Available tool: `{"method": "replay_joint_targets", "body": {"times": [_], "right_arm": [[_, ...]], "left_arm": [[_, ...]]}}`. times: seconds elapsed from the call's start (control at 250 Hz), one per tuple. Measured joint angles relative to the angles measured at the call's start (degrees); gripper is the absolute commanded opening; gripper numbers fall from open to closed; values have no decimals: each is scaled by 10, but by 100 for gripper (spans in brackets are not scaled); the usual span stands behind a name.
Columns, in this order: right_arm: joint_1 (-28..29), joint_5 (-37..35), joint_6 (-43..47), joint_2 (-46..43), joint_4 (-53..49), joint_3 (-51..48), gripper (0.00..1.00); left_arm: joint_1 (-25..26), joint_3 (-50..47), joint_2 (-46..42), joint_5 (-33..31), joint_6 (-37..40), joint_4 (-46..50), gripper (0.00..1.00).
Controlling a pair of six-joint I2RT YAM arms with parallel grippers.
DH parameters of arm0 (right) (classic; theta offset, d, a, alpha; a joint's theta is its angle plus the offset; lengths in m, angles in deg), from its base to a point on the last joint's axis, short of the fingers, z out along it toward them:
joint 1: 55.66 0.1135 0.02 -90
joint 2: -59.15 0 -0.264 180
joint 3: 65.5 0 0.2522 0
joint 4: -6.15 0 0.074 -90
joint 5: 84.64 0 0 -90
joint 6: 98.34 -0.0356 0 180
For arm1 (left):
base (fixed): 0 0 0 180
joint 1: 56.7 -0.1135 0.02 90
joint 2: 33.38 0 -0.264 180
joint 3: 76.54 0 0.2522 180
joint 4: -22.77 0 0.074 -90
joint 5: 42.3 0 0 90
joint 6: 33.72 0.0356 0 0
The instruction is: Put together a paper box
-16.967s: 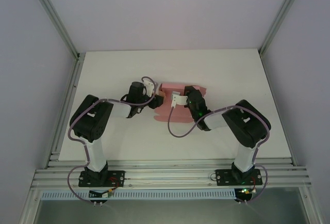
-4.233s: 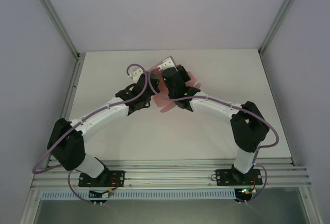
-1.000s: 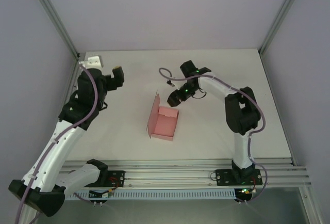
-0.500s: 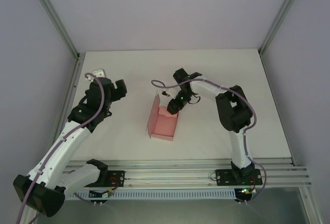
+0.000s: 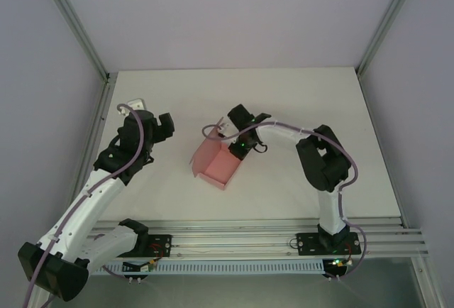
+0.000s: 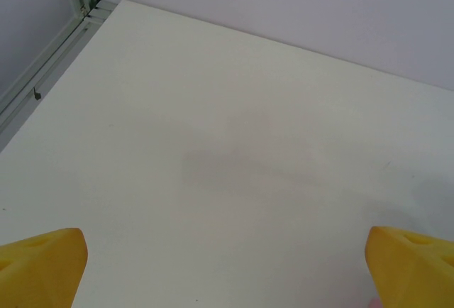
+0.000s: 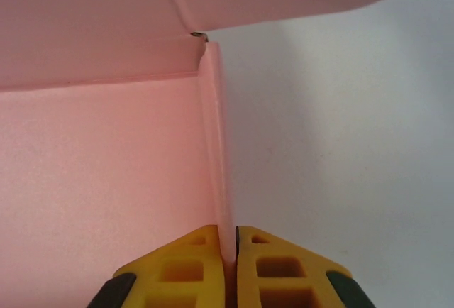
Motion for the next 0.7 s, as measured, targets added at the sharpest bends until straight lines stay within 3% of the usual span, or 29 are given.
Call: {"method": "replay_joint_targets", "body": {"times": [0.295,0.699], "right_arm": [[37,-226,-63,-2,54,-28,0],[52,-400,-119,26,56,-28,0]], "left_arm": [[0,-4,-10,-2,-2,4,100],[0,-7,-22,-12,-5,24,100]]}}
